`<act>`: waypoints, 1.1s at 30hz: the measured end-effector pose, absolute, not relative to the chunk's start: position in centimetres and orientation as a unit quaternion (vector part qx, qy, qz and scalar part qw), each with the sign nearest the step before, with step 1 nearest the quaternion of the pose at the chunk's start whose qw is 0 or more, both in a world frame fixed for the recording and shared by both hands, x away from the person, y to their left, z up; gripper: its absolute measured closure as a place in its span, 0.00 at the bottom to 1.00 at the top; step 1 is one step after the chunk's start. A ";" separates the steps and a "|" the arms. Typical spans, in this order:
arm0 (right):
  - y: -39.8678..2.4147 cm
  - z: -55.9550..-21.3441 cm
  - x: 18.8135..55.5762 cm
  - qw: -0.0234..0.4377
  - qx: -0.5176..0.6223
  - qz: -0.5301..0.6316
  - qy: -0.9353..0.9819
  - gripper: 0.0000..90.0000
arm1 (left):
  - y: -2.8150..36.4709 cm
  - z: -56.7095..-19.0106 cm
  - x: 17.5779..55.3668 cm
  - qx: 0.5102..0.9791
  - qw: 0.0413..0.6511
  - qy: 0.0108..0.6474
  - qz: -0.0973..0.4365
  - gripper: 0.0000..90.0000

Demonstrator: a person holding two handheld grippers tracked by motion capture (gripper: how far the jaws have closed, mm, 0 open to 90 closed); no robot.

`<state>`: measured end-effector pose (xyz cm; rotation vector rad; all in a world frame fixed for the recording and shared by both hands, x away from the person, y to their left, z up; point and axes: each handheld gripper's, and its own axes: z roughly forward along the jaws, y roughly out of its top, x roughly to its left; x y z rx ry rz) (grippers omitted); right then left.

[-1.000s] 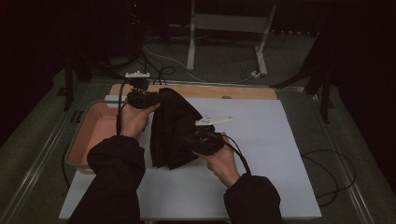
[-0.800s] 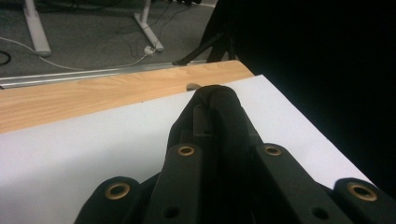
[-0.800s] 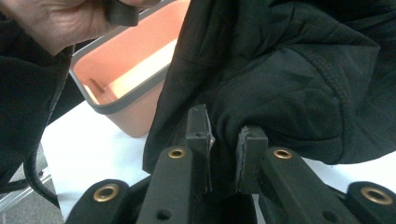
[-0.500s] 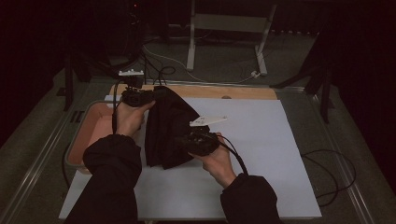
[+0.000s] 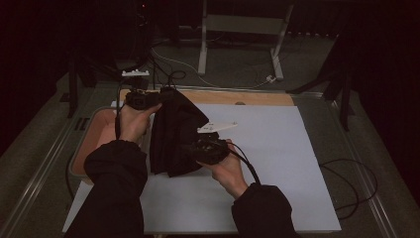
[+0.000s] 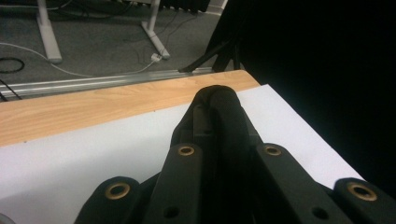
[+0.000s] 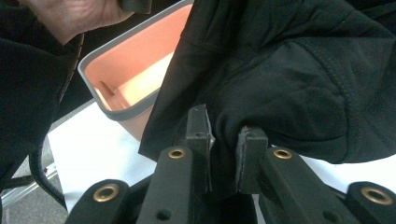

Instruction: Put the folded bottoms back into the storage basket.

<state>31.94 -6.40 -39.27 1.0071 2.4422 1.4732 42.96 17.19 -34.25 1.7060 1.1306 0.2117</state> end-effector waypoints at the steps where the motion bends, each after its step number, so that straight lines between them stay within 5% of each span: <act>1: -6.4 -39.3 31.9 0.058 0.332 0.486 0.806 0.88 | 17.3 -34.3 43.1 0.710 0.514 0.473 0.089 0.95; 33: -3.5 -37.6 34.0 0.069 0.327 0.487 0.807 0.88 | 18.6 -33.6 43.2 0.699 0.523 0.478 0.095 0.95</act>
